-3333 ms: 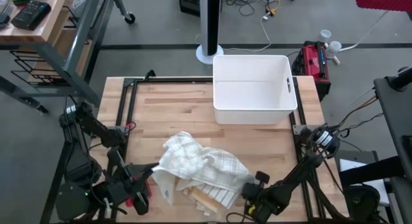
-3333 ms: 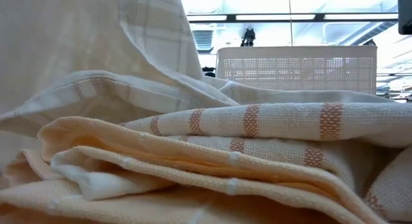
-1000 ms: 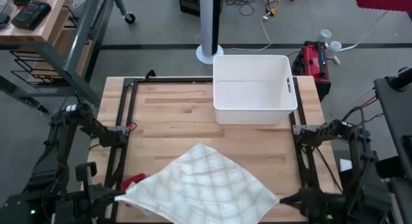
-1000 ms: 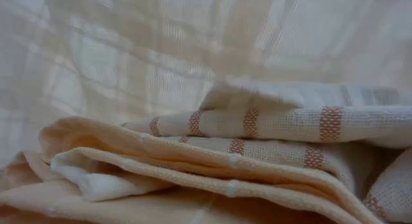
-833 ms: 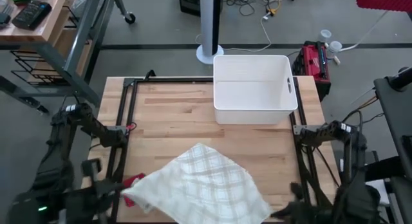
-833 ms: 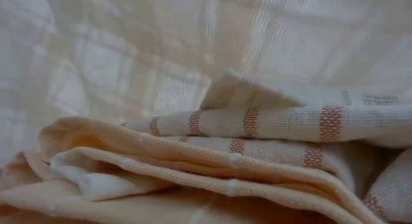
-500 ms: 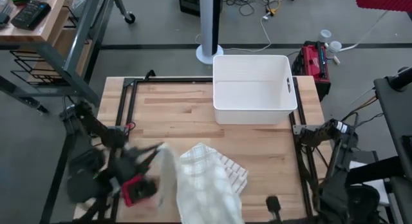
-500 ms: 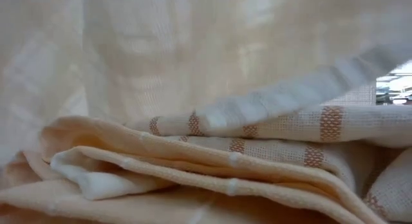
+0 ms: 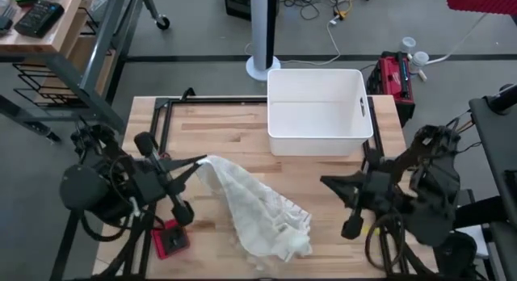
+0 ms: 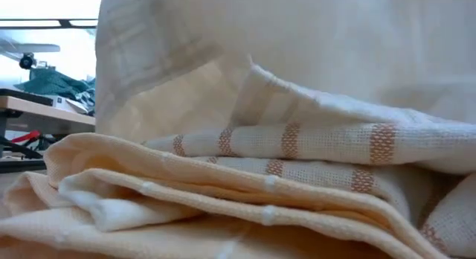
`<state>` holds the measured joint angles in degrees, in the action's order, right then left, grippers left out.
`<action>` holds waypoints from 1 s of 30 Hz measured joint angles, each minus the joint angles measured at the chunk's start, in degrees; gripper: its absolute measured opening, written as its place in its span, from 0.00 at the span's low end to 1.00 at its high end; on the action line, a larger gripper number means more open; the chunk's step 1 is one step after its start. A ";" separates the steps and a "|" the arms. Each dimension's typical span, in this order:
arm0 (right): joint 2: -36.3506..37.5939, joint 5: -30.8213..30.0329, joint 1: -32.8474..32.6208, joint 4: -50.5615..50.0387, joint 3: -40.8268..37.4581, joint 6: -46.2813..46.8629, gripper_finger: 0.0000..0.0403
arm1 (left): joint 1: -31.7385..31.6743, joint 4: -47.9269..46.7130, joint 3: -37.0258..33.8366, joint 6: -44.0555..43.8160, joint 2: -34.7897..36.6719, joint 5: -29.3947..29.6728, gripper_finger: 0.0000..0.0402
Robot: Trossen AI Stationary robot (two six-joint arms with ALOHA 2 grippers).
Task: Fold towel
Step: Fold the light brown kitchen towel
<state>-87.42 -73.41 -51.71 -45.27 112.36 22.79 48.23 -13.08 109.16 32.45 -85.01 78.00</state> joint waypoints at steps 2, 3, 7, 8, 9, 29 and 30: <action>0.86 4.19 1.84 0.11 -0.23 -1.35 0.00 | 0.04 -0.87 0.88 0.27 -0.01 -0.14 0.00; 0.97 6.50 2.50 0.19 -0.27 -1.70 0.00 | 0.03 -1.56 1.10 0.33 0.05 -0.11 0.00; -0.71 13.44 4.90 0.83 -0.33 -5.46 0.00 | -0.02 -2.47 0.29 -1.45 -0.02 -1.62 0.00; -1.79 13.90 5.57 0.97 -0.33 -7.10 0.00 | -0.02 -2.46 -0.36 -2.73 -0.02 -3.15 0.00; -2.86 13.88 6.08 0.95 -0.36 -8.67 0.00 | -0.02 -2.56 -1.10 -4.24 -0.05 -4.93 0.00; -29.99 13.41 13.61 15.39 12.00 -29.45 0.43 | -0.50 -2.27 -28.99 -33.44 -0.57 -10.19 0.00; -31.07 13.43 14.02 15.33 13.50 -29.46 0.45 | -0.50 -0.54 -29.75 -33.41 -0.57 -10.18 0.00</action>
<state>-118.49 -59.99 -37.69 -29.94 125.86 -6.67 47.72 -13.62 79.41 -0.96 -85.58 67.82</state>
